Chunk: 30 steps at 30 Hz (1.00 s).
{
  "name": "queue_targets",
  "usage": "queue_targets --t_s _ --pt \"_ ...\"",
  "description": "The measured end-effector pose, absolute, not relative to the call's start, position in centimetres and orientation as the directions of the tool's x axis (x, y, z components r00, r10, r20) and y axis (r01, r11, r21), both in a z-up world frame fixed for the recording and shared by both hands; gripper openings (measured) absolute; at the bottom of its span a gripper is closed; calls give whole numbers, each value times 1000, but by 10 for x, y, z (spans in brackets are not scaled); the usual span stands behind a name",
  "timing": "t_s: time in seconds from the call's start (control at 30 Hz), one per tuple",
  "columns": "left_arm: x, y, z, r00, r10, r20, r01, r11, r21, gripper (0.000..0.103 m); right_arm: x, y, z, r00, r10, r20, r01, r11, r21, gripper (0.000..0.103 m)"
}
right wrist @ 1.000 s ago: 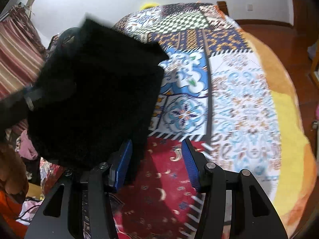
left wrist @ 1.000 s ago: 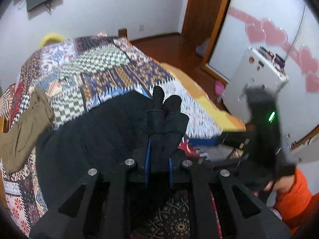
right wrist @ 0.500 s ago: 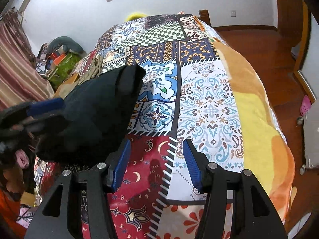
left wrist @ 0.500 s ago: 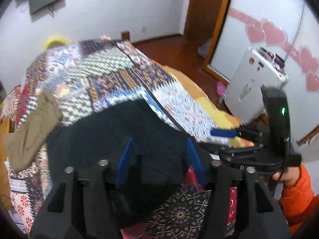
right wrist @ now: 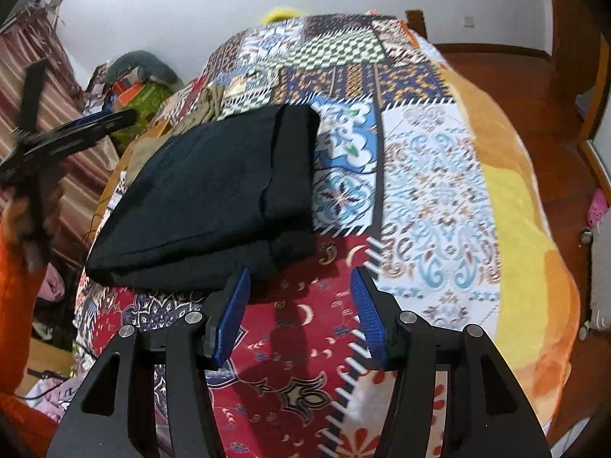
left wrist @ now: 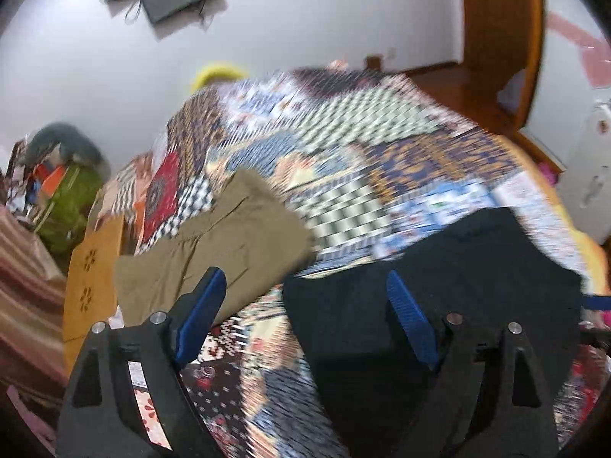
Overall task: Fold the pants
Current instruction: 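Lower the folded black trousers onto the quilt and open both grippers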
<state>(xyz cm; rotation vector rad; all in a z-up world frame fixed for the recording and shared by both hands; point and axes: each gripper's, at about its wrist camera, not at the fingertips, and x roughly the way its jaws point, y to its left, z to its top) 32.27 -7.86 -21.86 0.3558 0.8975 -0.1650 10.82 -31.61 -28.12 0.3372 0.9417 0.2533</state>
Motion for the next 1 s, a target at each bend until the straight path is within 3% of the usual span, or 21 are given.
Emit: queue_targets --t_s 0.13,0.2,0.43,1.0 --pt "368 -61 -255 540 44 -840 285 930 232 86 113 -307 -285 536 371 -758 -74 916 395 54" --pt "380 -59 -270 514 60 -856 291 926 240 87 117 -303 -288 517 380 -767 -77 913 401 61" --pt "393 -58 -315 431 52 -901 351 910 221 87 131 -291 -296 494 367 -788 -88 923 375 62" --pt "307 4 -299 414 -27 -910 292 951 104 87 183 -317 -298 535 245 -809 -36 963 268 62"
